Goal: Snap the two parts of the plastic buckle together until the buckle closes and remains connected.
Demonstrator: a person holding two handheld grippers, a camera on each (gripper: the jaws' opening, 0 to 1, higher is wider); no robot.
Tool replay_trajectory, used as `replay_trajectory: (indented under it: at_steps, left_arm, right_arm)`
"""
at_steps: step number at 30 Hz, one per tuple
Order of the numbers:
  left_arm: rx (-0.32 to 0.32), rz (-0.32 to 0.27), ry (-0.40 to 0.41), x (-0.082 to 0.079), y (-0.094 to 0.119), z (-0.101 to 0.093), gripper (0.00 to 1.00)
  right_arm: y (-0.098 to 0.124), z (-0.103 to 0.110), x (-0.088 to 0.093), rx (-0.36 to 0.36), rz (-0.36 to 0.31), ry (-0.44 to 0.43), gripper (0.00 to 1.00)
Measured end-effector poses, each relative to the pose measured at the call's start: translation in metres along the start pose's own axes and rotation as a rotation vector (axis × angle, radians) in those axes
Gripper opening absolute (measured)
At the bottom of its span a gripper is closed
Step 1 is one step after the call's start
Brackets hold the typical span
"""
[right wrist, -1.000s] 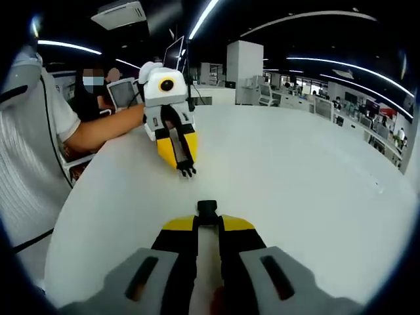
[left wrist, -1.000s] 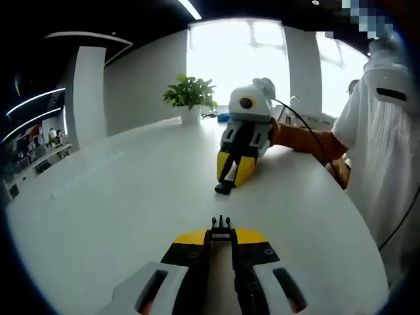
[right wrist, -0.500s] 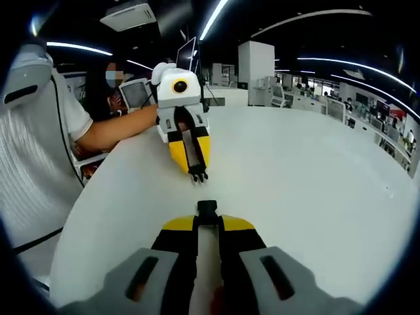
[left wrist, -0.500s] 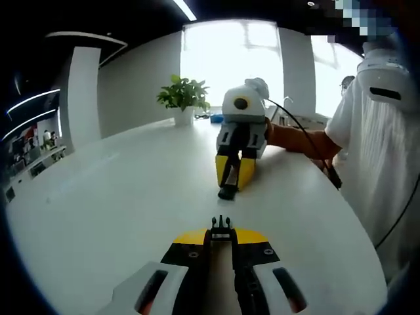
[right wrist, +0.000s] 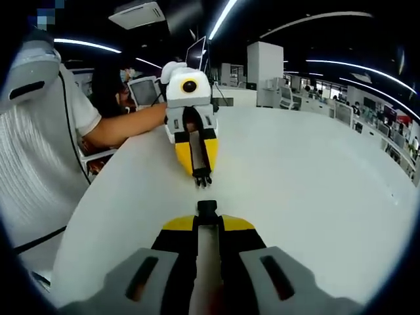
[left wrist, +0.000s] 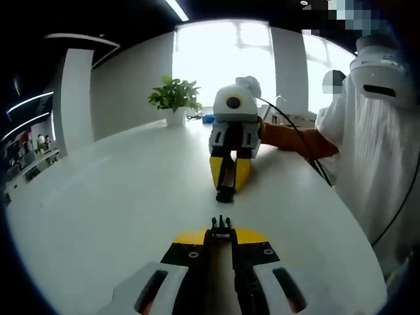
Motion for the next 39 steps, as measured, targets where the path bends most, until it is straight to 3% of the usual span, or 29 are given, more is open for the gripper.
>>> replay_trajectory:
  at_steps: [15, 28, 39]
  left_arm:
    - [0.060, -0.029, -0.039, -0.006, -0.006, -0.012, 0.12]
    - [0.064, -0.018, -0.067, -0.004, -0.010, -0.014, 0.12]
    - [0.059, -0.021, -0.084, -0.004, -0.006, -0.014, 0.12]
  right_arm:
    - [-0.004, 0.010, -0.002, -0.048, -0.009, 0.018, 0.13]
    - [-0.003, 0.001, 0.000, -0.049, 0.004, 0.035, 0.13]
    - [-0.006, 0.010, -0.001, -0.051, 0.005, 0.042, 0.13]
Point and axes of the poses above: the point that each gripper's makers call its tool centre point, and the gripper's own axes: y roughly backward along the fingers, z roughly to its left, x roughly out of its underside, the point moved 5 cm from there along y, roughly backward along the fingers, and after that the axes turned 1 degree about z, right-handed, at the moved point
